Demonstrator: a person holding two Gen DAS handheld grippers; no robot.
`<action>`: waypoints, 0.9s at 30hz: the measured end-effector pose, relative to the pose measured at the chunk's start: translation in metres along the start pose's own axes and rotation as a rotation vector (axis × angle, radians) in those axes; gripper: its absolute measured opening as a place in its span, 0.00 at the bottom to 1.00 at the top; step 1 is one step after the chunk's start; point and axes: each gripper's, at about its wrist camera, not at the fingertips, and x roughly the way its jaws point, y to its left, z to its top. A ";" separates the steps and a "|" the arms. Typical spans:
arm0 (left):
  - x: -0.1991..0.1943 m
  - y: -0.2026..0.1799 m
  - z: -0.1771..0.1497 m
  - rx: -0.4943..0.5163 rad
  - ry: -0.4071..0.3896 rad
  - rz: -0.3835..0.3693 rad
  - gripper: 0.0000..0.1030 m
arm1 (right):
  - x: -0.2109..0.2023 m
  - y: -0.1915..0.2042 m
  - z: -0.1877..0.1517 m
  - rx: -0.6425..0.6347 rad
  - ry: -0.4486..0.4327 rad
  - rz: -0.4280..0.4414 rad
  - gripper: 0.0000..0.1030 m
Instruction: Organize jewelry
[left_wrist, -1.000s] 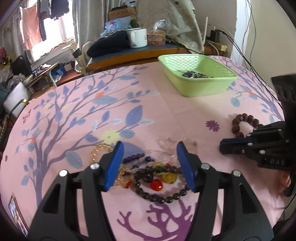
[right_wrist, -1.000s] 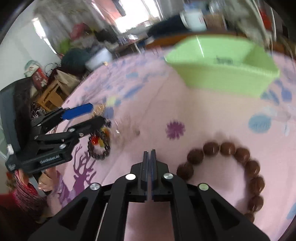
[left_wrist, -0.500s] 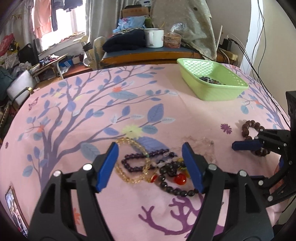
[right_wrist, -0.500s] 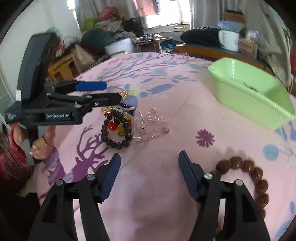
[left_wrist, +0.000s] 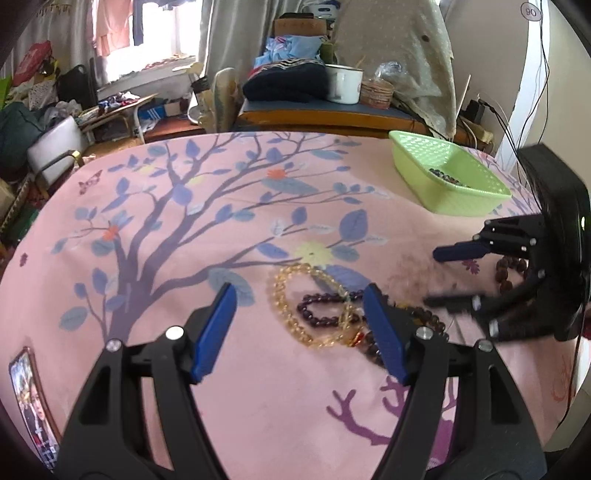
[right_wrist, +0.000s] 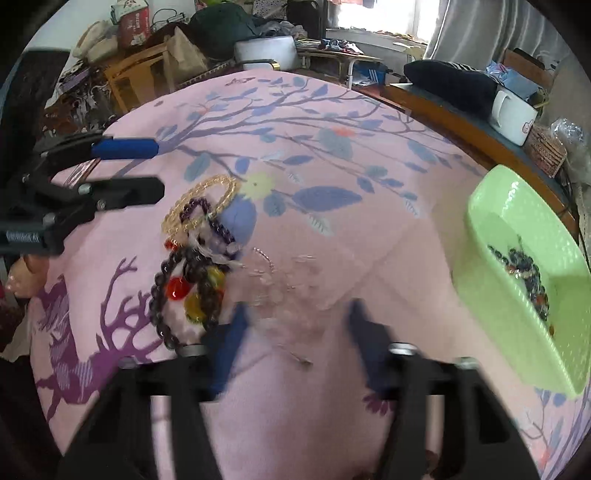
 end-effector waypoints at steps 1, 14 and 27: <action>-0.001 -0.001 -0.001 0.004 -0.001 0.000 0.67 | -0.002 0.000 0.001 0.012 0.004 0.016 0.00; 0.020 -0.090 0.015 0.267 -0.013 -0.101 0.78 | -0.114 -0.019 -0.023 0.114 -0.239 -0.109 0.00; 0.031 -0.170 0.053 0.322 -0.031 -0.308 0.73 | -0.210 -0.031 -0.017 0.115 -0.417 -0.222 0.00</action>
